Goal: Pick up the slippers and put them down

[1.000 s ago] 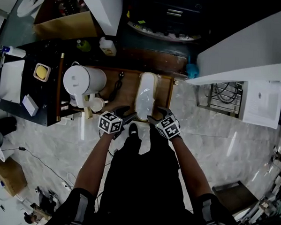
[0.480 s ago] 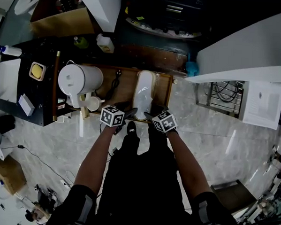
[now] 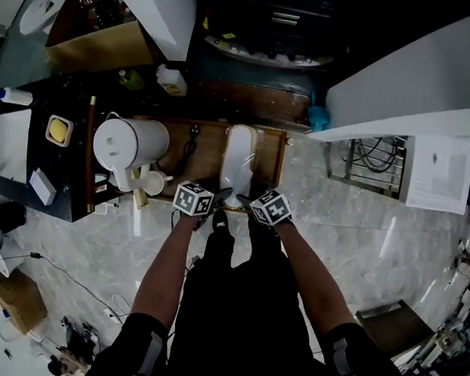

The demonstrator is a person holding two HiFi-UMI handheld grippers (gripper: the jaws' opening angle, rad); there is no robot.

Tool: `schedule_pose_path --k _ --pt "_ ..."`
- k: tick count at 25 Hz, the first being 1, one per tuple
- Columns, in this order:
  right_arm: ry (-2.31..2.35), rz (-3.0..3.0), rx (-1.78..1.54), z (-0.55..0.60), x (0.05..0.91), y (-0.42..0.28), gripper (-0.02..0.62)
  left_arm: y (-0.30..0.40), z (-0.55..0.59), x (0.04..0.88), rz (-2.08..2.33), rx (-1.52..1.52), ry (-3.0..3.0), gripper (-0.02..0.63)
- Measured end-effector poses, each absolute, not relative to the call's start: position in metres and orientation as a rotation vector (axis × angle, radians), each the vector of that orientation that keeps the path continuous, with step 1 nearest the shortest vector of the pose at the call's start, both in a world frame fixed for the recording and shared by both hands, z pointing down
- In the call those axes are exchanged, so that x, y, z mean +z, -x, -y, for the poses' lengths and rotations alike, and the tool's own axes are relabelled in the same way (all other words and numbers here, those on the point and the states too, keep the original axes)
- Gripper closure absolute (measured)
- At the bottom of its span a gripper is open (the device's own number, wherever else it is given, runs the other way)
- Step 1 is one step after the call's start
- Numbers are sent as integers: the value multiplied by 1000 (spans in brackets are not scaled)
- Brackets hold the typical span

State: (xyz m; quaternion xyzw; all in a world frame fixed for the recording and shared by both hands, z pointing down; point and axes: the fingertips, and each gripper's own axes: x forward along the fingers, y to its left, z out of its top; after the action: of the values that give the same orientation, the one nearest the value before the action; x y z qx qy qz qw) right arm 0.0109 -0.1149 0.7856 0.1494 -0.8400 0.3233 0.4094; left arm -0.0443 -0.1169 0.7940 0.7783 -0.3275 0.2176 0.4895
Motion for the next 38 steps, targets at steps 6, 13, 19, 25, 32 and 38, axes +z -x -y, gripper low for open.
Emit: schedule_pose_path --k 6,13,19,25,32,38 --pt "-377 2114 818 113 784 -10 319 42 117 792 810 479 -1861 367" --pt "-421 2133 777 115 771 -15 319 37 117 777 828 457 -1893 367" --pt "-444 2187 711 109 752 -15 319 37 110 761 855 440 -1949 367" --pt "-470 2246 647 94 723 -14 319 39 94 732 903 400 -2008 367" --pt "-476 2275 641 74 702 -13 319 40 74 708 901 369 -2050 367" --pt "-497 2312 620 62 676 -12 319 43 62 682 912 341 -2092 367"
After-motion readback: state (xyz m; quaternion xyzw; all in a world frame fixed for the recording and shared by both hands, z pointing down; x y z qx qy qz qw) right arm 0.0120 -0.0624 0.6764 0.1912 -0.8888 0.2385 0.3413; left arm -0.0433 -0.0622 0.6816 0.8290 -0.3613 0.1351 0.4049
